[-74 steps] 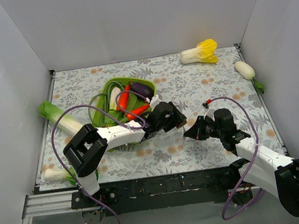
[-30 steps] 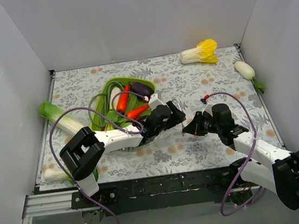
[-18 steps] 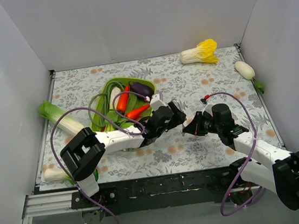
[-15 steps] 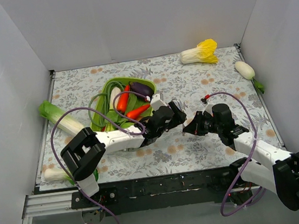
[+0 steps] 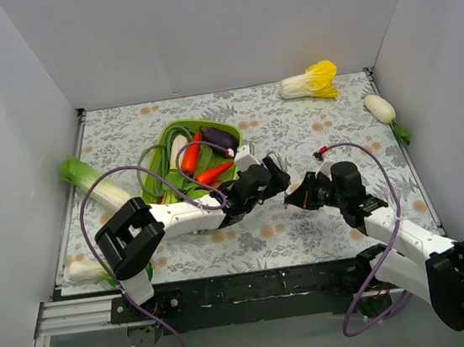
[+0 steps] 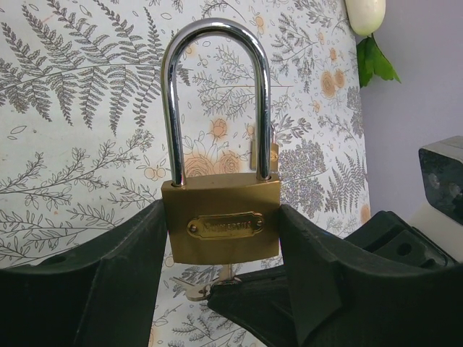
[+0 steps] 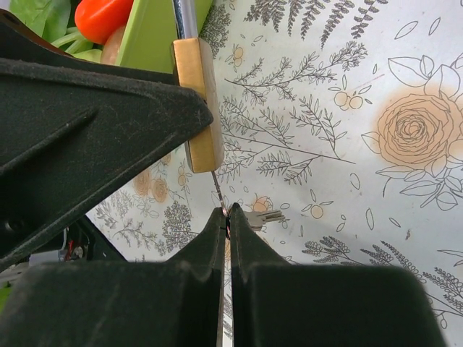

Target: Unlock with the key

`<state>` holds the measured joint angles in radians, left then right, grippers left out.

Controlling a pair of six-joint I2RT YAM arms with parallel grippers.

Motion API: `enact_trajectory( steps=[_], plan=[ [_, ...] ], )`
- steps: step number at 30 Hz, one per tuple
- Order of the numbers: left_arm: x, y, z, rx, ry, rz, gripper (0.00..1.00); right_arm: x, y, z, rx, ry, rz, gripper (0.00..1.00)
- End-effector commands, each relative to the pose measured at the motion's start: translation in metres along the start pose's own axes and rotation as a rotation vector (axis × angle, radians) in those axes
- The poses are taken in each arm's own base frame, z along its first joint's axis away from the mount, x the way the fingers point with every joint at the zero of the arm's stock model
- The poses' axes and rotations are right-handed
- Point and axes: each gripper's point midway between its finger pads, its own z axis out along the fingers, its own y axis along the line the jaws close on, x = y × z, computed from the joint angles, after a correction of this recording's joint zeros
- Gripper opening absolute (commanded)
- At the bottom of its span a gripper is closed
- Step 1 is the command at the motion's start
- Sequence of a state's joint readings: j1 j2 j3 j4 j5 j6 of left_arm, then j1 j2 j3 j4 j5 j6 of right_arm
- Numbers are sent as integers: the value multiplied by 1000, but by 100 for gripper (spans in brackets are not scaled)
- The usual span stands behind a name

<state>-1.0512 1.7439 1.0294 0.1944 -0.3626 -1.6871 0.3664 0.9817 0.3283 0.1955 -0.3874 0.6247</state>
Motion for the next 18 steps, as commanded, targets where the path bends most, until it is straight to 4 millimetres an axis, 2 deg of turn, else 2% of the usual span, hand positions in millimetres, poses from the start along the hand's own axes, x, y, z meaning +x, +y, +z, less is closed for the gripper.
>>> enact_trajectory(
  steps=[1,18],
  plan=[
    [48,-43,-27,139,170,20,0,-78,28,-8,-67,-318,-125,1],
    [77,-41,-32,131,195,96,0,-87,30,-10,-64,-348,-139,1]
  ],
)
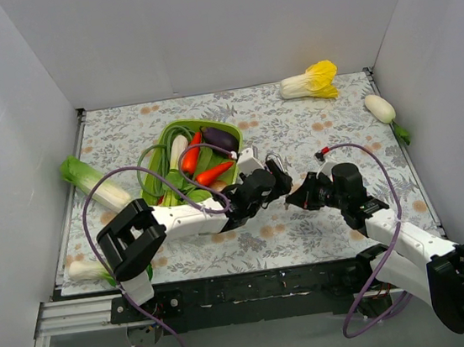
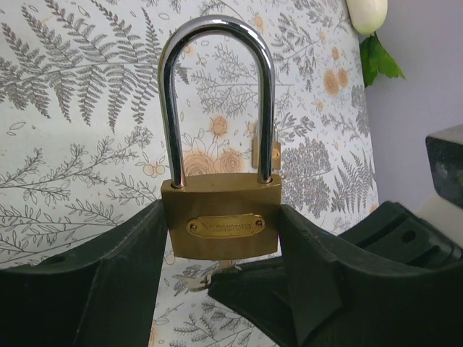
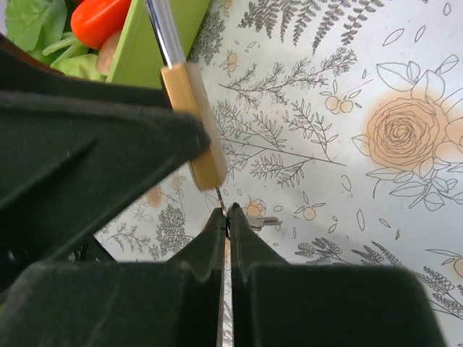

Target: Unlock with the key

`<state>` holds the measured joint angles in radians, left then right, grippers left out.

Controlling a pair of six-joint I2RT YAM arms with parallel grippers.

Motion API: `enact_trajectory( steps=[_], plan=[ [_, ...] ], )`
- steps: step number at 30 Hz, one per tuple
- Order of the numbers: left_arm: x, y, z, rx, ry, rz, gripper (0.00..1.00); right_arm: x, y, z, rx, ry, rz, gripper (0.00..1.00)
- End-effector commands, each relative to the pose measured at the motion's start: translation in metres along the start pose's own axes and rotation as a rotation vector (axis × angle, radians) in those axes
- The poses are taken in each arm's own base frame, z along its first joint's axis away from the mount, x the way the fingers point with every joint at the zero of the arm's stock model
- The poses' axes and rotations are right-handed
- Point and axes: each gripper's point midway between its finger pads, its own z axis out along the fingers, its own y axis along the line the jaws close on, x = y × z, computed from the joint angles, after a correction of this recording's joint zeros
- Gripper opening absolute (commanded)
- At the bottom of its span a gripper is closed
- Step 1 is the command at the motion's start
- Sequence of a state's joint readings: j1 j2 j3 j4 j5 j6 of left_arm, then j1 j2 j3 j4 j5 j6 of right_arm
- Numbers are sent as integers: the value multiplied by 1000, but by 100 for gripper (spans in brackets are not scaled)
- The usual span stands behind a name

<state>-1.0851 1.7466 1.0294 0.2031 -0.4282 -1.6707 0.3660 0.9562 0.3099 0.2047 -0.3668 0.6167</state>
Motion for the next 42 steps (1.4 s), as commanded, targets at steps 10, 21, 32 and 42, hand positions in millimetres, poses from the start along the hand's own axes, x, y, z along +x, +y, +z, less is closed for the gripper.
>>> enact_trajectory(
  steps=[10,21,32,42],
  plan=[
    [79,-37,-35,137,227,95,0,-87,30,-10,-71,-335,-117,1],
    [67,-55,-48,244,200,71,0,-86,34,-17,-105,-349,-118,1],
    [58,-81,-77,457,189,96,0,-90,54,-35,-200,-371,-100,1],
    [46,-98,-108,627,154,147,0,-101,81,-53,-317,-392,-69,1]
  ],
)
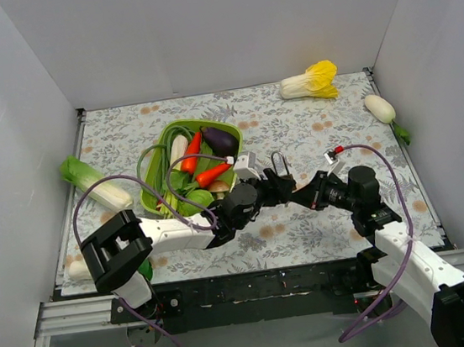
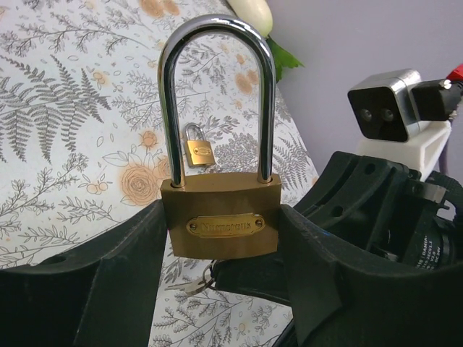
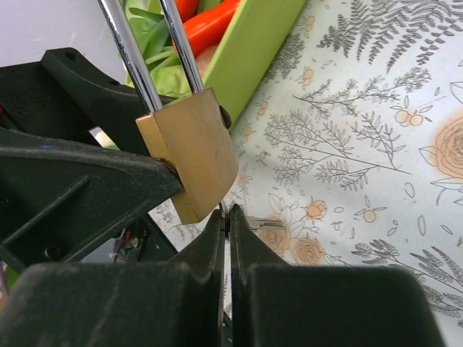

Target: Unlock with the key

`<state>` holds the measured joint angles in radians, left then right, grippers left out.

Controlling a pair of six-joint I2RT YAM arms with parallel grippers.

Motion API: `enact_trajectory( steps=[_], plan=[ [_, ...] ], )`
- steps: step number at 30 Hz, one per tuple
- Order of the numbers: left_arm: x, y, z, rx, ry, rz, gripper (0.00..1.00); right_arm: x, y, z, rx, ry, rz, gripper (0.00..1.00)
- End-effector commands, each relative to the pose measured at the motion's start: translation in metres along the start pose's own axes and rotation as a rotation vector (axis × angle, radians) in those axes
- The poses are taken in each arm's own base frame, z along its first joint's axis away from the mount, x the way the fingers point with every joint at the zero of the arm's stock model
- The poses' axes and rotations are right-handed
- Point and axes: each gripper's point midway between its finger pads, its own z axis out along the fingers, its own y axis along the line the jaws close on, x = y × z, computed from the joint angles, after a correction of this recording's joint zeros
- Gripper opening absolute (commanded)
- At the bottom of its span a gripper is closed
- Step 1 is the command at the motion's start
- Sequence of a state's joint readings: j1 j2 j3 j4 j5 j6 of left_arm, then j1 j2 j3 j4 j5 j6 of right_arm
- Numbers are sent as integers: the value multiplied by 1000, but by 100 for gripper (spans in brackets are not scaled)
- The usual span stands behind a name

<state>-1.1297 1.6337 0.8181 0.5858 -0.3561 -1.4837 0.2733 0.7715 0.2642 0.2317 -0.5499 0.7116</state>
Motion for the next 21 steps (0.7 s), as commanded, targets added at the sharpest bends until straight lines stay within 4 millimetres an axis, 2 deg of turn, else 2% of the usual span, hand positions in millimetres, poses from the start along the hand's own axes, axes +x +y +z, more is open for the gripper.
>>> enact_trajectory(
  steps=[1,11,21],
  plan=[
    [39,-88,-52,371,216,24,0,-88,58,-11,-158,-314,-135,1],
    [34,-119,-76,562,227,68,0,-95,86,-24,-265,-321,-146,1],
    [38,-141,-99,705,272,111,0,-97,103,-36,-349,-330,-163,1]
  ],
)
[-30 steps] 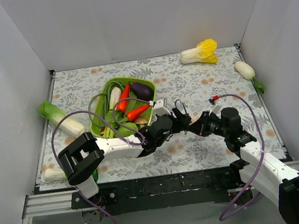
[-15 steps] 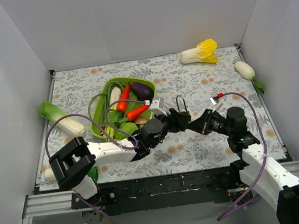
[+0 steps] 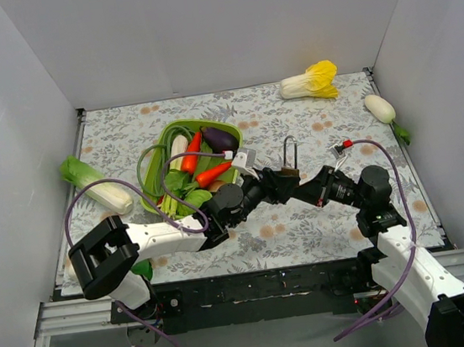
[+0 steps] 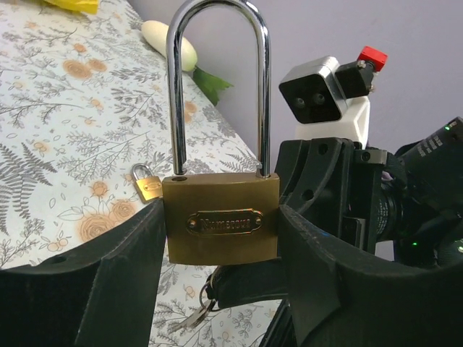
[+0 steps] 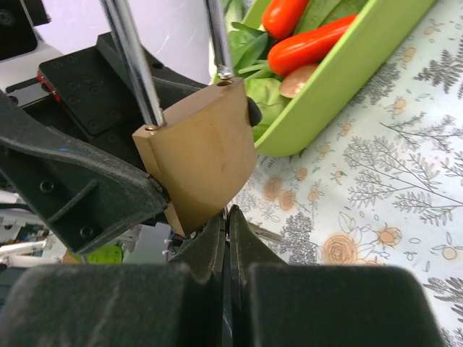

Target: Unlock with the key

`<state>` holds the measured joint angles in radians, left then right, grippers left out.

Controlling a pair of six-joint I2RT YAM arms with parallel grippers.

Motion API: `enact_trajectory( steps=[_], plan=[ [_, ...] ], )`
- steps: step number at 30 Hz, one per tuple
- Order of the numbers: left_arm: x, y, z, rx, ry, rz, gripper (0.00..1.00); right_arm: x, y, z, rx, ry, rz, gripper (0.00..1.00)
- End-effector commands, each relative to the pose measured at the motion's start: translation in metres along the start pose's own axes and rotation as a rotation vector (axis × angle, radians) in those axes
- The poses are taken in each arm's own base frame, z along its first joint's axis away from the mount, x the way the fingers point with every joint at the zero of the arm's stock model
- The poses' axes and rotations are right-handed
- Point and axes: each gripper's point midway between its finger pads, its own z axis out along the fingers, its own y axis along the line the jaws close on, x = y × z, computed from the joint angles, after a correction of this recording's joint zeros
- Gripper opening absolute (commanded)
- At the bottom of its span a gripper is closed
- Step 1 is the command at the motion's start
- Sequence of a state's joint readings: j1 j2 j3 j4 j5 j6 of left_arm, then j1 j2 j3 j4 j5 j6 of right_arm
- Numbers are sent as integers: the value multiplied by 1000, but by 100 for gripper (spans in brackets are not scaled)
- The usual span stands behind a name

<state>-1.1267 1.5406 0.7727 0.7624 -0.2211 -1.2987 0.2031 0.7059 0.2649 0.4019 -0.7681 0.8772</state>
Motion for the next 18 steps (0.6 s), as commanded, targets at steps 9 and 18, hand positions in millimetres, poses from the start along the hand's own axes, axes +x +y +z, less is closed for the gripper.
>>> enact_trajectory(
  steps=[9,18],
  plan=[
    [52,-111,-50,438,295,-58,0,-83,58,-5,-86,-286,-257,1],
    [46,-56,-17,46,242,-102,0,-82,41,-8,52,-234,-336,7]
  ],
)
